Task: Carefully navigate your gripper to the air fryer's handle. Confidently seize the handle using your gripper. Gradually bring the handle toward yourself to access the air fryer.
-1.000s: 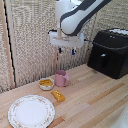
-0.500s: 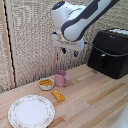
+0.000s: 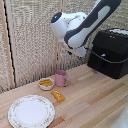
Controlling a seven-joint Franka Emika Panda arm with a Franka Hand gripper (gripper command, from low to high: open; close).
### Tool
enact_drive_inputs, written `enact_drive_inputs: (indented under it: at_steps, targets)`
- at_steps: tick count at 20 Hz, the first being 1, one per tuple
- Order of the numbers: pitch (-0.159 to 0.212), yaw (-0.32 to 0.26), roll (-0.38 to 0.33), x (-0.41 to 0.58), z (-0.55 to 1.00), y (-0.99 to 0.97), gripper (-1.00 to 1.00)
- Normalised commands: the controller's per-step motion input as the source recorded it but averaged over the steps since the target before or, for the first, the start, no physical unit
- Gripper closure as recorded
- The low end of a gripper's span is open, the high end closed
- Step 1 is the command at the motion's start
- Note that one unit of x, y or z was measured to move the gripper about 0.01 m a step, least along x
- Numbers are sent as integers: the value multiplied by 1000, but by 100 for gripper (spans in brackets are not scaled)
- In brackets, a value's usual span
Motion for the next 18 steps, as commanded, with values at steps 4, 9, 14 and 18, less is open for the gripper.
enact_drive_inputs:
  at_steps: [4, 9, 14, 18]
  targets:
    - [-30, -25, -175, 6, -203, -513, -100]
    - [-18, 1, -170, 0, -236, -489, -100]
    - [-15, 16, -145, 0, -287, -490, -100]
    - [0, 58, -117, 0, -300, -484, -100]
